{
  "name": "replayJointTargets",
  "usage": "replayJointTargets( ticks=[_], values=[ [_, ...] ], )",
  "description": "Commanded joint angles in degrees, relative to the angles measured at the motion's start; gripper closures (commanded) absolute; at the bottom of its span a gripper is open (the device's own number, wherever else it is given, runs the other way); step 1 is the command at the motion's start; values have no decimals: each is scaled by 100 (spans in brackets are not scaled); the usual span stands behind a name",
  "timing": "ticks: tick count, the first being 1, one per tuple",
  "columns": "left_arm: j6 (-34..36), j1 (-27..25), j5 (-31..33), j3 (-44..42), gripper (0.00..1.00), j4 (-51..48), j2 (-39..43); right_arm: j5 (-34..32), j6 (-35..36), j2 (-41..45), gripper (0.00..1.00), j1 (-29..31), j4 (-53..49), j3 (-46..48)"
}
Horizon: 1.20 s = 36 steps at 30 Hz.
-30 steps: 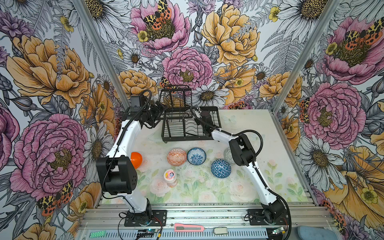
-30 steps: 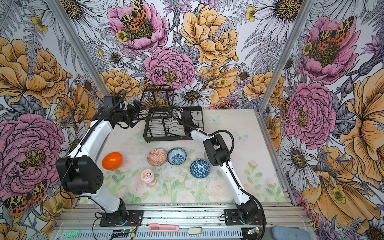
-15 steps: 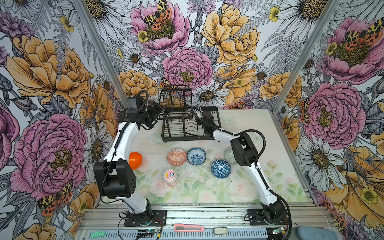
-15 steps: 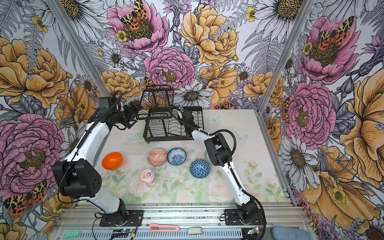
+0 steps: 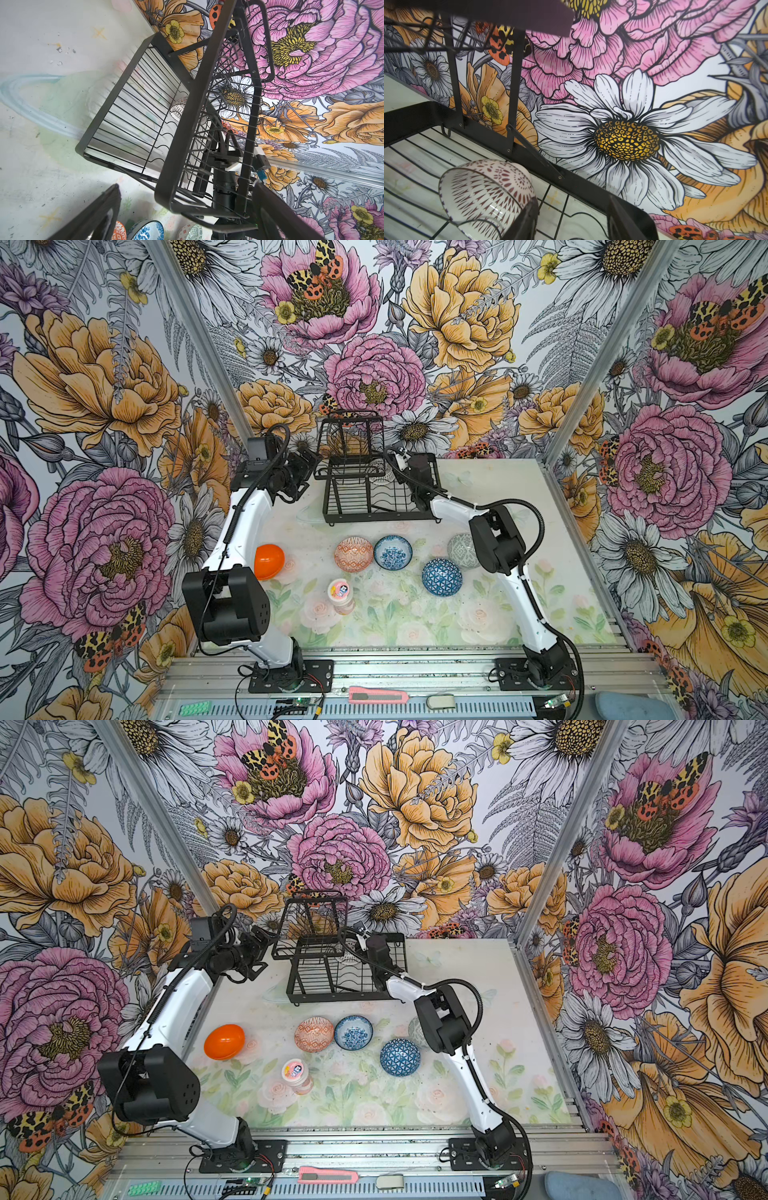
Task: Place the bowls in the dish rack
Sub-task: 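Open the right gripper and raise it off the bowl in the rack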
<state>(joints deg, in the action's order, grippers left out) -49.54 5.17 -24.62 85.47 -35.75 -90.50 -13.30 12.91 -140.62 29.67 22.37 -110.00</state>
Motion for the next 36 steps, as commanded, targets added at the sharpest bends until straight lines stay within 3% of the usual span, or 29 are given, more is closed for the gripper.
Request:
replayJointTargets(
  ticks=[1,15,20,22,23,27,31,33,36],
  values=[
    [-61,80,223,-148,1,41,203,-14,-92,454,45,21,163,260],
    [-533,28,1365,-532,1,41,243,-659,46,2272,38,21,-128,2170],
    [-501,-20,2069,-587,2,-102,101,-841,-33,2957,35,24,-328,2817],
    [-467,-1,2300,-613,1,-191,15,-849,-60,3199,29,22,-399,3025],
    [-476,14,2386,-625,1,-232,-26,-858,-60,3335,16,26,-441,3161],
    [-556,68,2653,-658,1,-433,-156,-1006,28,3713,12,14,-502,3525],
    [-551,59,3055,-569,1,-915,-304,-1596,79,3892,7,25,-656,3626],
    [-549,71,3187,-582,1,-1186,-345,-1814,96,3966,0,17,-919,3607],
    [-465,80,3369,-642,1,-1462,-387,-1882,47,4028,0,-18,-1175,3603]
  ],
)
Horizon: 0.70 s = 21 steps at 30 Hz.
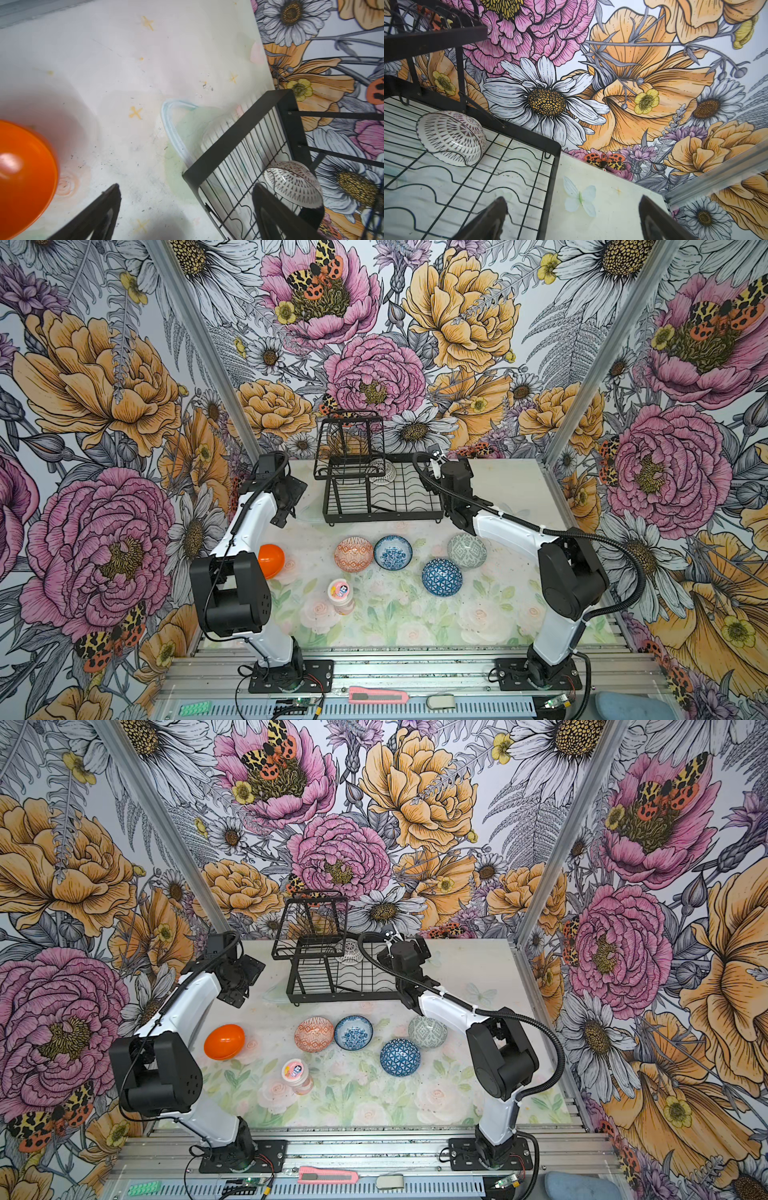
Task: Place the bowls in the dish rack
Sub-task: 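Open the right gripper and raise it off the bowl in the rack, then move the left gripper down to the orange bowl while the right gripper withdraws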
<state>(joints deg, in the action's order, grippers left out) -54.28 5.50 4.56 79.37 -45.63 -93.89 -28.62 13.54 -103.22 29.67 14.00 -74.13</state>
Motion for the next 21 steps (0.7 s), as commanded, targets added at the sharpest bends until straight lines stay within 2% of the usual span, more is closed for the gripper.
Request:
replayJointTargets(
  ticks=[1,7,12,15,21],
  values=[
    [12,75,451,-36,1,-599,-73,-295,-51,321,0,-43,-407,38],
    [263,210,176,10,1,-1219,-409,123,-602,517,0,-231,-535,30],
    [330,177,368,-242,1,-1281,-205,302,-475,462,1,-336,-658,-93],
    [574,178,434,-328,1,-1285,-152,491,-668,486,1,-479,-726,-123],
    [952,300,2,-597,1,-1289,-332,679,-889,532,1,-680,-855,-190]
  ],
)
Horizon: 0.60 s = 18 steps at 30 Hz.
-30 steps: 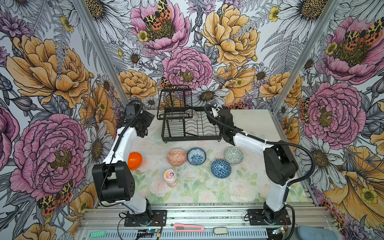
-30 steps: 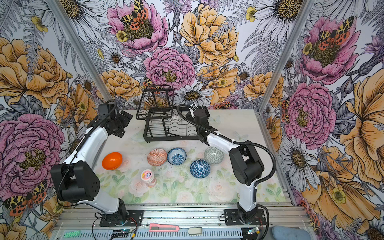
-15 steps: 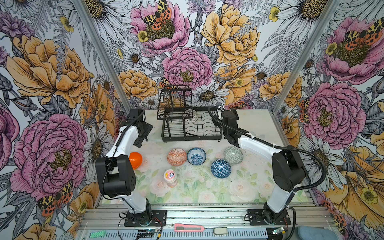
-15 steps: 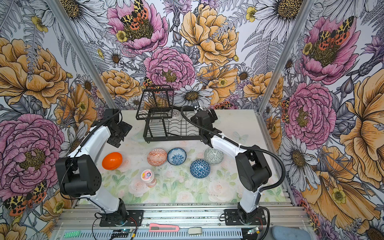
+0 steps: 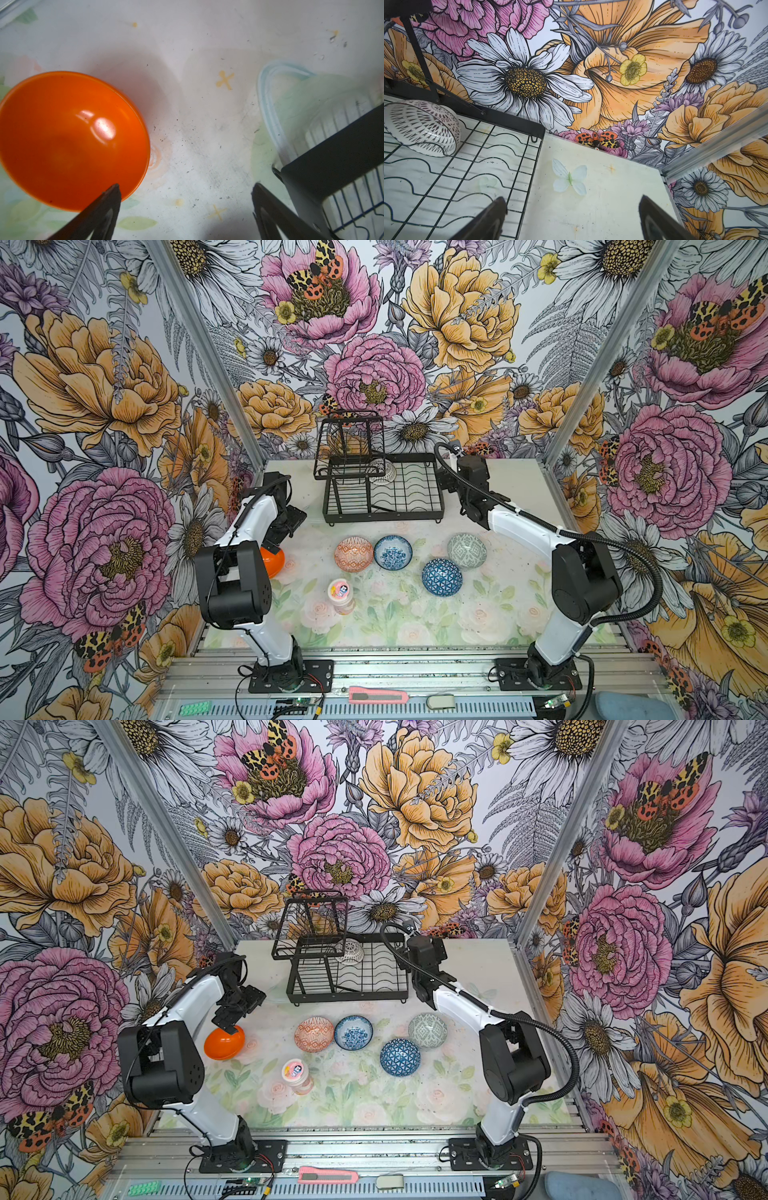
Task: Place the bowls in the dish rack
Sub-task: 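Move the left gripper down to the orange bowl while the right gripper withdraws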
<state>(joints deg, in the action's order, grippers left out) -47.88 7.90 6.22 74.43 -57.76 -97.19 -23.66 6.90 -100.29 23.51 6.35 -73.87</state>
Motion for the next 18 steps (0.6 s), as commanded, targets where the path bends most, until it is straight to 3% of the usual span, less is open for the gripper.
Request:
replayJointTargets(
  ticks=[1,14,18],
  values=[
    [398,46,-176,-105,1,-72,-15,186,-232,259,1,-71,-108,-210],
    [811,-287,-763,-198,1,133,-345,176,-408,311,1,-68,-252,-356],
    [884,-385,-814,-210,1,151,-320,600,-508,374,0,-71,-413,-446]
  ],
)
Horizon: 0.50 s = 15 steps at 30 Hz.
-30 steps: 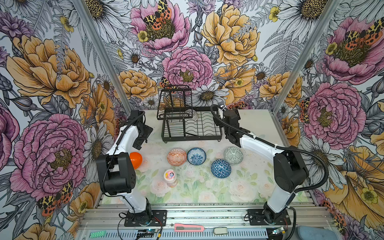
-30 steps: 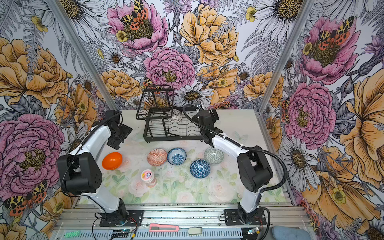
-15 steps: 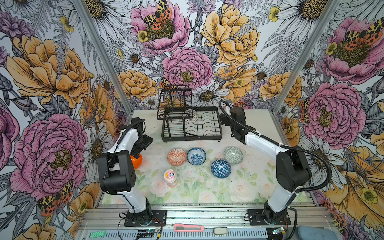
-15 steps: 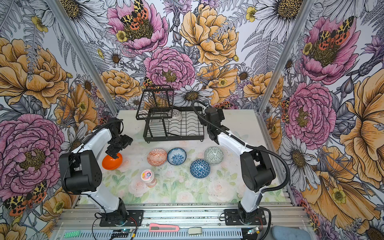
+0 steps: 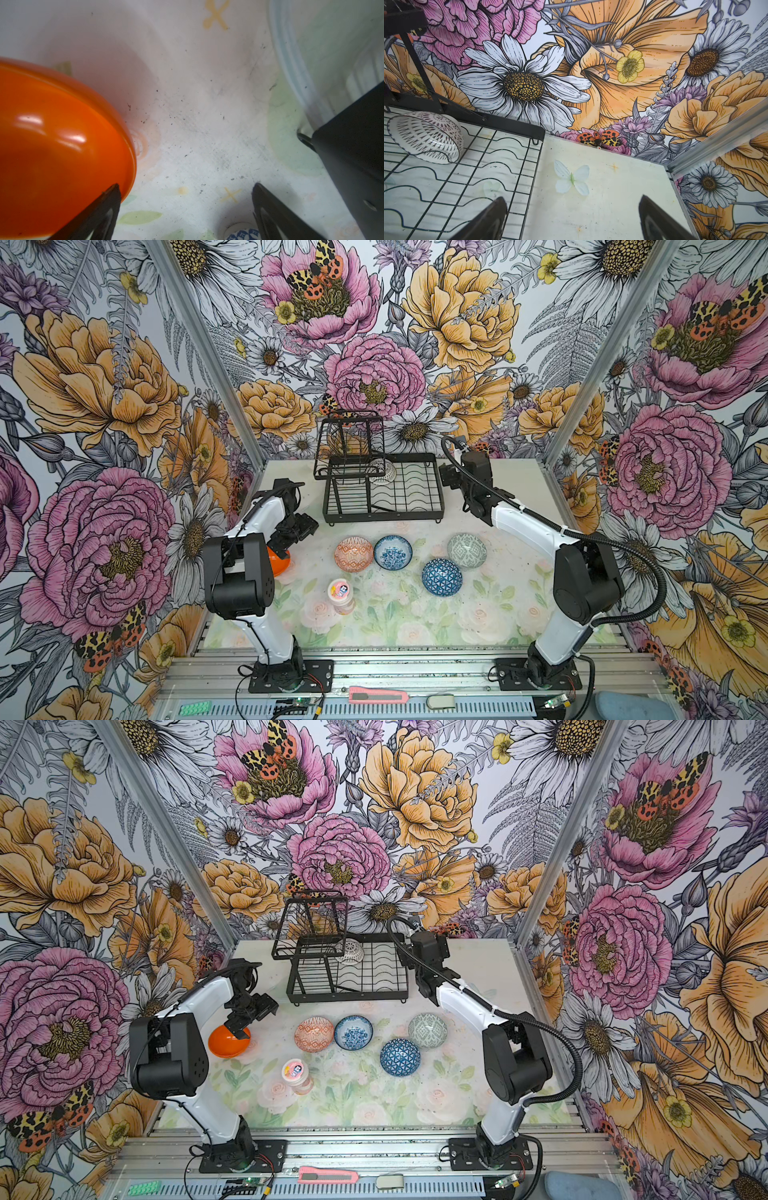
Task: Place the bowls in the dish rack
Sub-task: 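Move the left gripper down to the orange bowl while the right gripper withdraws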
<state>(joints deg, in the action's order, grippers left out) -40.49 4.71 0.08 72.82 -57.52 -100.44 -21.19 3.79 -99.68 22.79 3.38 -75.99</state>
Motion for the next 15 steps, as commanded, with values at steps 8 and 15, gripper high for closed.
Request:
replayJointTargets(
  ticks=[8,15],
  values=[
    [225,-231,-409,-204,1,249,58,1417,-572,503,0,117,-460,-332],
    [199,-473,-576,-275,1,359,178,1086,-690,720,0,248,-512,-120]
  ],
)
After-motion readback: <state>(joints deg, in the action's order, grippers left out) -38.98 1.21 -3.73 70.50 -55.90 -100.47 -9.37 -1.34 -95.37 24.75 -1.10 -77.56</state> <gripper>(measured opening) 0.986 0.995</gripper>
